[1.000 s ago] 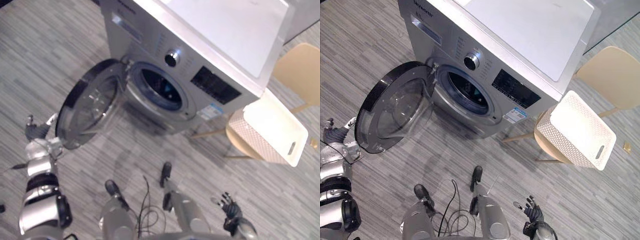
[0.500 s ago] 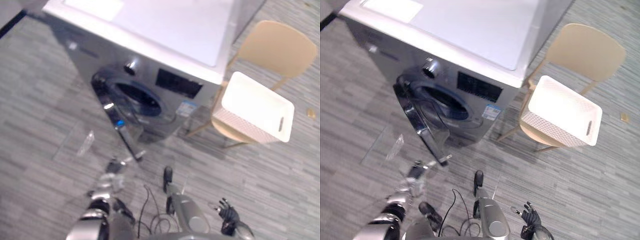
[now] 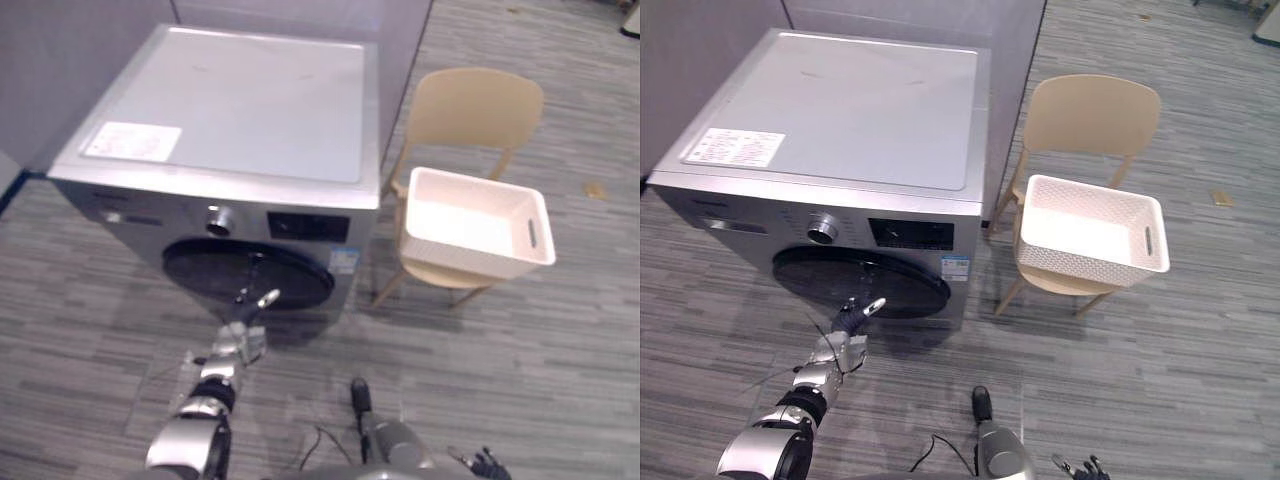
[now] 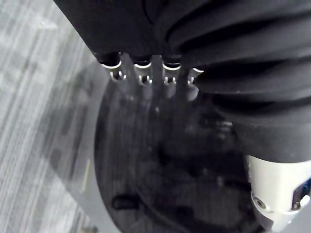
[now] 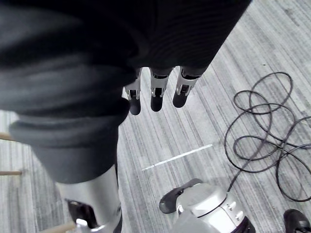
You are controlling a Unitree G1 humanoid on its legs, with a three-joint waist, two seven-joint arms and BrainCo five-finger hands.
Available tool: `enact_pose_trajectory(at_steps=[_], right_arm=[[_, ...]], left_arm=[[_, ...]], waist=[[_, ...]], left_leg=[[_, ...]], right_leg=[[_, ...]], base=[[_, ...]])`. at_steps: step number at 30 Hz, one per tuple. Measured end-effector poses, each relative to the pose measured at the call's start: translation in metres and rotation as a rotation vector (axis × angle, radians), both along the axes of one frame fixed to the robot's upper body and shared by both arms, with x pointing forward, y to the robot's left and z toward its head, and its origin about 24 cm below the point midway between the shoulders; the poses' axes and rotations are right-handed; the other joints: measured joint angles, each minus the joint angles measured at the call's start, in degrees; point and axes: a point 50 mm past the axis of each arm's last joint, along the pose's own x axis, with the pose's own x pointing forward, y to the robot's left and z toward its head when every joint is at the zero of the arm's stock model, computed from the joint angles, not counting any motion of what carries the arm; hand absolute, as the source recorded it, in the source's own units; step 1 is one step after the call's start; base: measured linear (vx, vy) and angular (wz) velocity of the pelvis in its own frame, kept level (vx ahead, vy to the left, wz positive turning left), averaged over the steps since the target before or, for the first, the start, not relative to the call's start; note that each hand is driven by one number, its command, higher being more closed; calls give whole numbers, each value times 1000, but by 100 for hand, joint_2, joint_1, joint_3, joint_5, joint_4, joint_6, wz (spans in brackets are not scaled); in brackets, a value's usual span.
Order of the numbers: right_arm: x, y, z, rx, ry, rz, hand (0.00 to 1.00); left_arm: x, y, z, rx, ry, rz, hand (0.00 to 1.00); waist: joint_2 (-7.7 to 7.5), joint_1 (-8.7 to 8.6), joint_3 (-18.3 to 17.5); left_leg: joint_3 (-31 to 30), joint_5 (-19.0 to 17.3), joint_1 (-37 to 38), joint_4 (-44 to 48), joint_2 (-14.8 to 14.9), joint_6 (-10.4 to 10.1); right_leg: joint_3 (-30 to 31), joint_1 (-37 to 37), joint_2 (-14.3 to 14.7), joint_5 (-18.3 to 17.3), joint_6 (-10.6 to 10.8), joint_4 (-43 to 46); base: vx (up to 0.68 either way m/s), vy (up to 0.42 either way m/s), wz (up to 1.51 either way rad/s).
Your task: Pick up the laundry basket with both hands and put the clothes into the washing machine.
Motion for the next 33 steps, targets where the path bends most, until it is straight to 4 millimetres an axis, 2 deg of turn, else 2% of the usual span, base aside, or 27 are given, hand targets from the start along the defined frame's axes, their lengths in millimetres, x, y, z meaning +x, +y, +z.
enact_pose_trajectory(at_steps=[1,3,5,6,7,10,11,13,16,18,19,20,24,27,30,33], right_arm=[[-6,-2,0,0,13,-22,0],[-11,-4,-1,2,28,-47,0],[-14,-6,-1,0,31,-76,0],[-13,-7,0,-4,26,-83,0],[-12,-8,0,-4,21,-91,0],[-12,-7,-1,0,19,-102,0],[-10,-6,-1,3,14,-100,0],[-1,-2,-2,14,-4,-89,0],[9,3,-2,28,-20,-59,0],[15,8,-3,45,-25,-45,0],[18,11,-5,58,-20,-33,0],[22,15,-5,67,-20,-5,0],[28,21,-7,77,-4,57,0],[24,23,-9,79,32,86,0],[19,23,-10,79,69,115,0],[18,17,-9,64,76,107,0]], left_arm=[[-16,6,-11,-5,44,25,0],[-40,12,-27,-16,124,50,0],[-66,14,-42,-24,204,51,0],[-90,12,-55,-30,275,45,0],[-99,11,-59,-31,301,44,0],[-140,-1,-76,-64,414,40,0],[-155,-6,-82,-83,461,41,0],[-174,-13,-88,-100,517,44,0],[-197,-25,-94,-157,580,88,0],[-201,-23,-95,-170,583,128,0],[-201,-22,-94,-173,581,137,0],[-203,-21,-95,-177,584,148,0],[-204,-20,-95,-181,588,161,0],[-200,-19,-94,-180,577,161,0],[-191,-23,-93,-196,547,153,0],[-186,-27,-92,-178,538,88,0]], waist=[[89,22,-54],[161,120,-82],[183,166,-99],[189,201,-170],[188,241,-184],[159,366,-211],[155,465,-254],[142,484,-264],[118,644,-316],[139,734,-364],[87,796,-358],[120,787,-379],[76,793,-379],[15,908,-381],[-47,907,-390],[-81,902,-353]], left_leg=[[-43,0,2,1,5,0],[-92,1,66,4,5,1],[-223,0,107,4,5,2],[-309,-32,105,3,0,46],[-356,-44,98,2,-3,58],[-599,-67,100,36,-15,87],[-666,-71,79,35,-24,83],[-829,-67,56,37,-37,88],[-1046,-55,58,43,-51,105],[-1212,-8,59,40,-67,168],[-1263,-5,68,40,-71,173],[-1334,2,78,39,-80,183],[-1439,-3,81,35,-114,191],[-1537,-4,117,37,-118,194],[-1884,14,112,38,-186,225],[-2345,-96,101,17,-419,430]], right_leg=[[-33,28,-8,0,0,0],[-95,120,-20,-9,13,-2],[-184,281,-47,-56,73,-6],[-267,322,-56,-85,105,-15],[-301,340,-61,-105,131,-33],[-485,498,-132,-154,190,-41],[-537,513,-157,-170,212,-41],[-667,592,-201,-170,215,-41],[-855,717,-250,-175,222,-41],[-963,789,-282,-176,225,-40],[-997,824,-290,-177,226,-41],[-1085,880,-305,-186,239,-41],[-1132,941,-346,-203,263,-41],[-1243,1026,-356,-215,279,-39],[-1520,1237,-457,-267,328,-10],[-1830,1099,-932,-843,507,1023]], base=[[-28,21,13],[-54,23,17],[-115,15,31],[-133,3,30],[-159,-4,31],[-117,0,34],[-112,-1,32],[-79,5,38],[-40,11,38],[-2,12,38],[-21,13,26],[-36,12,25],[-24,9,14],[-20,-5,16],[-19,8,50],[-41,112,78]])
